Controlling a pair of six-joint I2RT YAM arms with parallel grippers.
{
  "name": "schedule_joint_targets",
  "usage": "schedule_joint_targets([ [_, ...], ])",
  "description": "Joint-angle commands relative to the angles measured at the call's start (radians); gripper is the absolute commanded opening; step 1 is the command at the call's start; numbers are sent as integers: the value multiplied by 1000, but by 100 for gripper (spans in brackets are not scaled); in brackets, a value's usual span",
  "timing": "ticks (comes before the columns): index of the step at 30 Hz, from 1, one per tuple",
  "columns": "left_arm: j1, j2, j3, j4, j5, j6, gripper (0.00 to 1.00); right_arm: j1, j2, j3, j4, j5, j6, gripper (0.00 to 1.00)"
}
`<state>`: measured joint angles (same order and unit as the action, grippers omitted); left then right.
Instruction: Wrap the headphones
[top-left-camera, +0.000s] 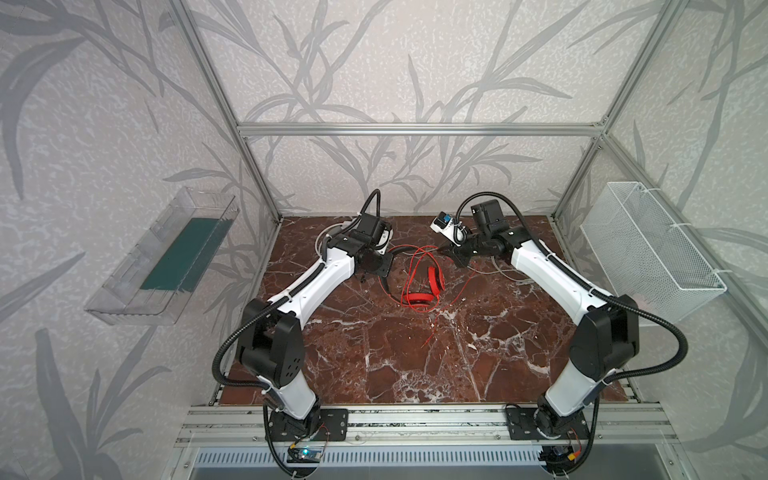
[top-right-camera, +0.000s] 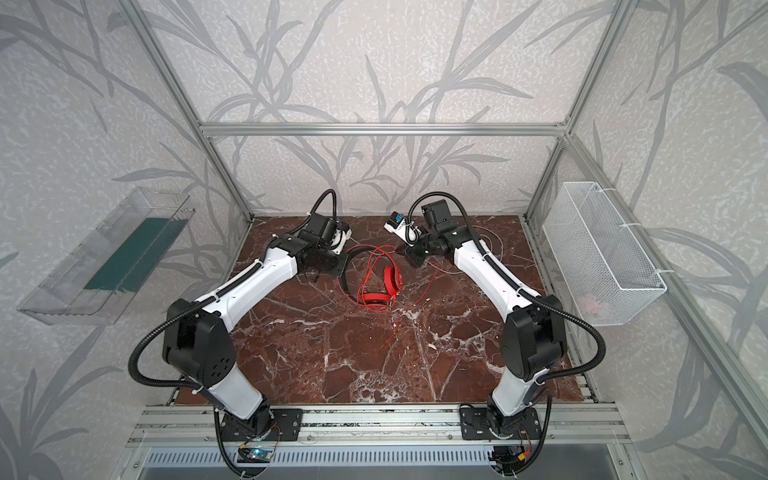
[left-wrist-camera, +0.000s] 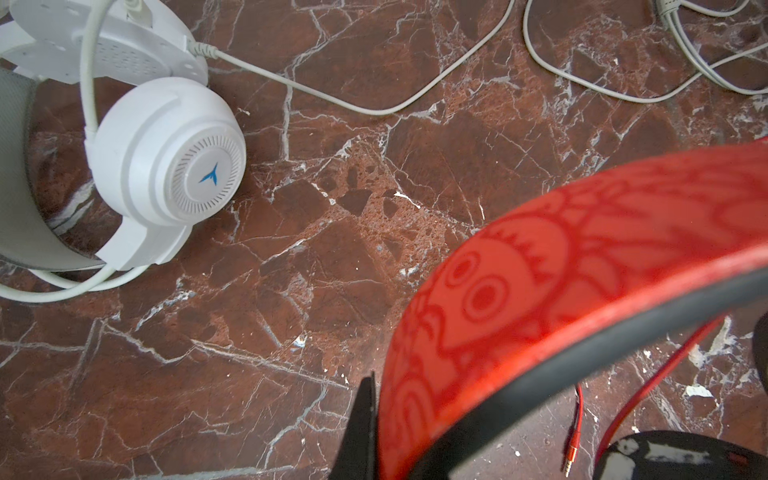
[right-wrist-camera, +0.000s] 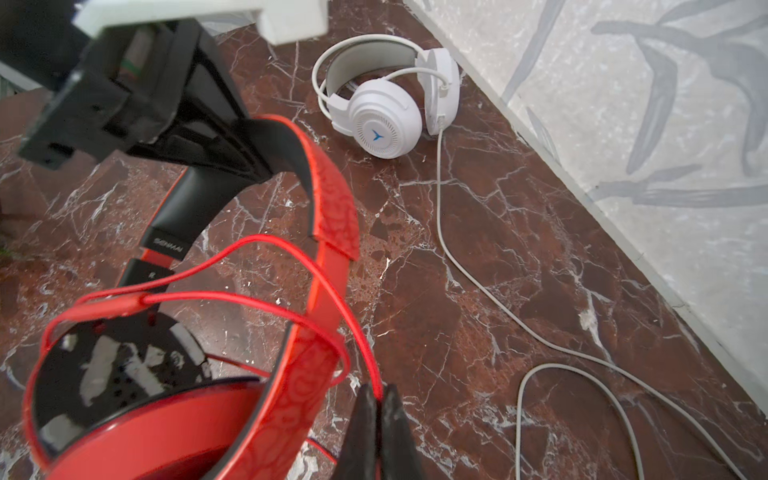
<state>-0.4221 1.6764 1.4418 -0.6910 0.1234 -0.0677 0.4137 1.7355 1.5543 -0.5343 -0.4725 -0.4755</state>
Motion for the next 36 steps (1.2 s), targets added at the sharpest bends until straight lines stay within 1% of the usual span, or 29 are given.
schedule_joint_targets([
  [1,-4,-49,-6,37,60,16,0,-5,38,36,45,15,57,0],
  [4,-3,-56,-20,73,86,4,0,-13,70,36,71,54,108,0],
  [11,-4,-57,-23,96,141,-12,0,-18,112,34,140,3,208,0],
  [15,-3,-66,-32,112,149,-27,0,-19,127,24,180,4,262,0],
  [19,0,-69,-37,138,169,-61,0,-26,137,4,200,9,312,7],
  [22,0,-61,-34,152,197,-87,0,-28,136,-28,236,20,350,10],
  [28,4,-62,-38,184,225,-122,0,-36,134,-86,262,35,384,17],
  [36,14,-71,-45,206,257,-153,0,-53,125,-159,323,31,428,22],
])
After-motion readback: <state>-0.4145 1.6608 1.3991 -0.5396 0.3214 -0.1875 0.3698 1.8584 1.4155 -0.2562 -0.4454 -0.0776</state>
